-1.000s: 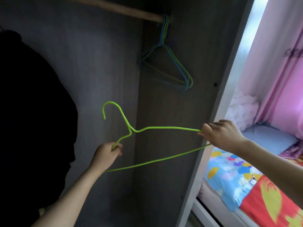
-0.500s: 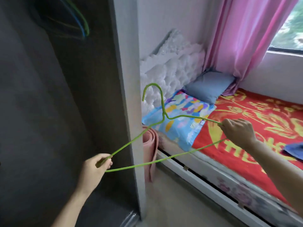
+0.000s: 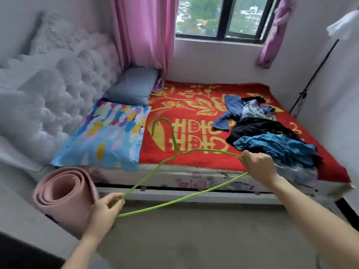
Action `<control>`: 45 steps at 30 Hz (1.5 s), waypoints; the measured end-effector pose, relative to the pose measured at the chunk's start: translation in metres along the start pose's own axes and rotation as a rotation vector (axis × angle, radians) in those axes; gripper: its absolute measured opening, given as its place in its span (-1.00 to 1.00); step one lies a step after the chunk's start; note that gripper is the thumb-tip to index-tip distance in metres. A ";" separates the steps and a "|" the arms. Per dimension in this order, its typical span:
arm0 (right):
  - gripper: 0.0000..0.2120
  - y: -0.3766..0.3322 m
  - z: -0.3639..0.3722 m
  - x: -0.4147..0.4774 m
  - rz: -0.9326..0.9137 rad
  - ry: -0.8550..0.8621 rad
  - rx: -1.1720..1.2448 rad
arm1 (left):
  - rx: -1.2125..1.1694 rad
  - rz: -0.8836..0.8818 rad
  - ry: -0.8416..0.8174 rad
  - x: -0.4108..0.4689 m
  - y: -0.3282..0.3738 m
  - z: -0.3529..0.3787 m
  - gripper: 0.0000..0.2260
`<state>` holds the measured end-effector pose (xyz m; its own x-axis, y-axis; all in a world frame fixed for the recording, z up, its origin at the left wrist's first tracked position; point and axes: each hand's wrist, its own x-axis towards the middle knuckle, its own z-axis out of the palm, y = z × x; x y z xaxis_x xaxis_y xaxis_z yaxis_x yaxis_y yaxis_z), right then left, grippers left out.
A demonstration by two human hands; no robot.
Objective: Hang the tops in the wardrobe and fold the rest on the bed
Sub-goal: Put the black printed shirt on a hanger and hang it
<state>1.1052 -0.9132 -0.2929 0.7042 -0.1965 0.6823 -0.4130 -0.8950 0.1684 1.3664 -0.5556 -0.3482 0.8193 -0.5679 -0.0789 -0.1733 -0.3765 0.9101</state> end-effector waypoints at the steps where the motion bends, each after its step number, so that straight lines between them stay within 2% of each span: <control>1: -0.65 0.006 -0.011 -0.014 0.038 -0.014 -0.036 | 0.008 0.009 -0.056 0.007 0.004 0.014 -0.73; 6: -0.63 0.007 -0.052 -0.067 0.204 -0.090 -0.170 | 0.056 0.132 -0.247 0.034 0.025 0.061 -0.73; 14: -0.63 -0.044 -0.092 -0.118 0.425 -0.104 -0.351 | 0.089 0.346 -0.581 0.057 0.058 0.105 -0.73; 19: -0.63 -0.077 -0.092 -0.140 0.571 -0.144 -0.345 | 0.051 0.396 -0.672 0.061 0.065 0.124 -0.77; 22: -0.59 -0.089 -0.089 -0.157 0.760 -0.263 -0.263 | 0.044 0.397 -0.687 0.062 0.063 0.140 -0.75; 26: -0.34 -0.080 -0.092 -0.173 1.030 -0.370 -0.116 | 0.066 0.399 -0.705 0.062 0.070 0.171 -0.81; 27: -0.33 -0.073 -0.091 -0.179 1.061 -0.410 -0.102 | 0.064 0.396 -0.702 0.061 0.074 0.181 -0.83; 30: -0.62 -0.042 -0.092 -0.192 1.106 -0.572 -0.108 | 0.062 0.393 -0.679 0.053 0.088 0.215 -0.83; 31: -0.66 -0.033 -0.093 -0.193 1.146 -0.593 -0.085 | 0.059 0.390 -0.668 0.052 0.092 0.226 -0.84; 36: -0.70 0.024 -0.101 -0.202 1.278 -0.593 0.006 | 0.002 0.369 -0.661 0.040 0.117 0.285 -0.86; 45: -0.84 0.112 -0.069 -0.197 1.296 -0.668 0.067 | -0.006 0.391 -0.587 0.064 0.144 0.346 -0.72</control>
<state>0.8802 -0.9472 -0.3593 0.0066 -0.9919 -0.1267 -0.9397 0.0372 -0.3401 1.2048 -0.8991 -0.3630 0.2668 -0.9625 0.0488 -0.3905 -0.0616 0.9185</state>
